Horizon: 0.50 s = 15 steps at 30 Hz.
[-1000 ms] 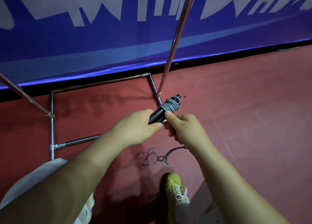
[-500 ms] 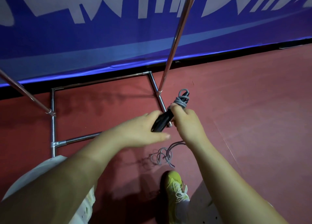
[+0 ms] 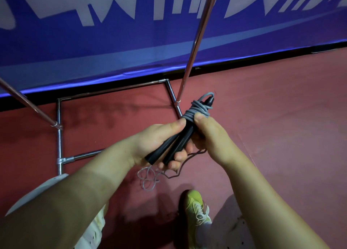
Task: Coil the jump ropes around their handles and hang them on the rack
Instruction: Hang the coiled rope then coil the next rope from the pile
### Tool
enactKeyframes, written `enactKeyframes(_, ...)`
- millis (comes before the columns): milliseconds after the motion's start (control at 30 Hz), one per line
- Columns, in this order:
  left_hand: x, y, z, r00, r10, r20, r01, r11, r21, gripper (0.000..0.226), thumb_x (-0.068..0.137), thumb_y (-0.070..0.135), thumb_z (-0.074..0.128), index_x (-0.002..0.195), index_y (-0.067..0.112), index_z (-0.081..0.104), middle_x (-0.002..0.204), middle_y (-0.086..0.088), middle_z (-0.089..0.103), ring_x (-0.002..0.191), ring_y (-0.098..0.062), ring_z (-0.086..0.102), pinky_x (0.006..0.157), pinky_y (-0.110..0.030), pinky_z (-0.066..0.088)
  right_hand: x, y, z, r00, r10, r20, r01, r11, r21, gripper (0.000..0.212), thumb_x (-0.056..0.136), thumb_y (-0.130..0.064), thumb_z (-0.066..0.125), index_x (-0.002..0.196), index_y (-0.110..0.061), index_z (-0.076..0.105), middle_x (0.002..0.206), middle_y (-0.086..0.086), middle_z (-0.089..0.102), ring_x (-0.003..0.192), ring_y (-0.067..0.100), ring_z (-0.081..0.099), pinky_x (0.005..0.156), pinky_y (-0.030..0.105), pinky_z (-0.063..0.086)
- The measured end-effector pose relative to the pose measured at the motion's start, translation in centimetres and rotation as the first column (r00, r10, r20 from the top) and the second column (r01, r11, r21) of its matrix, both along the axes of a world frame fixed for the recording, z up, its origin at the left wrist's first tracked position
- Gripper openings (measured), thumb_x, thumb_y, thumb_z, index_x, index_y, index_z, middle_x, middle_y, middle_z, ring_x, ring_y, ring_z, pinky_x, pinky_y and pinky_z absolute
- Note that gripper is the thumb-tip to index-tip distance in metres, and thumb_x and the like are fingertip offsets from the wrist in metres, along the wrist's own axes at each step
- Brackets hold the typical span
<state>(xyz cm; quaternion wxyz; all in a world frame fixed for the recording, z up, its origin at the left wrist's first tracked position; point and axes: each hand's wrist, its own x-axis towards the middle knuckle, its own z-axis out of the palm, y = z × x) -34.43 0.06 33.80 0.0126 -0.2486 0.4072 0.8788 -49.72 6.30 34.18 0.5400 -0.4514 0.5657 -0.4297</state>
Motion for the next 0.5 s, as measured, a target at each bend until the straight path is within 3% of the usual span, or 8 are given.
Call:
enactKeyframes(100,-0.2,0.2,0.2,0.991,0.103,0.091,-0.082,0.973,-0.214,0.057,0.082,0.059,0.043,0.08,0.003,0.055,0.051,-0.004,0.05,0.038,-0.016,0.047,0.033,-0.015,0.029,-0.1,-0.1,0.0,1.0,-0.017,-0.014,0.017,0.998,0.062,0.034,0.086,-0.043,0.035,0.066,-0.017,0.045,0.05,-0.006,0.043,0.045,0.008,0.029,0.047,0.024,0.02)
enactKeyframes(200,-0.4,0.0,-0.3,0.97,0.179,0.165,-0.111,0.928,-0.356,0.054,0.083,0.061,0.052,0.078,0.007,0.057,0.052,-0.003,0.053,0.039,-0.016,0.049,0.034,-0.015,0.029,0.1,-0.4,-0.3,0.999,-0.023,-0.036,0.027,0.995,0.1,0.04,0.091,-0.045,0.037,0.061,-0.019,0.047,0.052,-0.004,0.039,0.045,0.01,0.027,0.048,0.031,0.02)
enactKeyframes(333,-0.4,-0.4,-1.2,0.944,0.203,0.26,-0.093,0.92,-0.381,0.042,0.087,0.047,0.048,0.079,0.007,0.057,0.051,-0.002,0.053,0.04,-0.016,0.049,0.037,-0.014,0.03,0.5,-0.6,-0.8,0.965,-0.062,-0.255,0.117,0.971,0.207,0.051,0.1,-0.048,0.037,0.067,-0.014,0.057,0.054,-0.001,0.045,0.049,0.015,0.04,0.057,0.03,0.039)
enactKeyframes(433,0.0,-0.7,-1.4,0.957,0.177,0.228,-0.09,0.933,-0.349,0.042,0.072,0.039,0.038,0.083,0.005,0.059,0.055,-0.003,0.058,0.045,-0.018,0.053,0.039,-0.019,0.035,0.4,-0.7,-0.7,0.939,-0.076,-0.336,0.163,0.957,0.239,0.057,0.096,-0.055,0.039,0.063,-0.011,0.054,0.043,-0.007,0.046,0.043,0.012,0.044,0.056,0.028,0.041)
enactKeyframes(500,0.1,-0.8,-1.6,0.959,0.191,0.209,-0.11,0.932,-0.346,0.036,0.084,0.036,0.041,0.086,0.004,0.059,0.058,-0.004,0.059,0.047,-0.017,0.054,0.04,-0.021,0.037,0.3,-0.7,-0.6,0.91,-0.061,-0.411,0.164,0.961,0.223,0.061,0.095,-0.057,0.038,0.061,-0.01,0.053,0.046,-0.005,0.046,0.044,0.013,0.042,0.056,0.029,0.037)
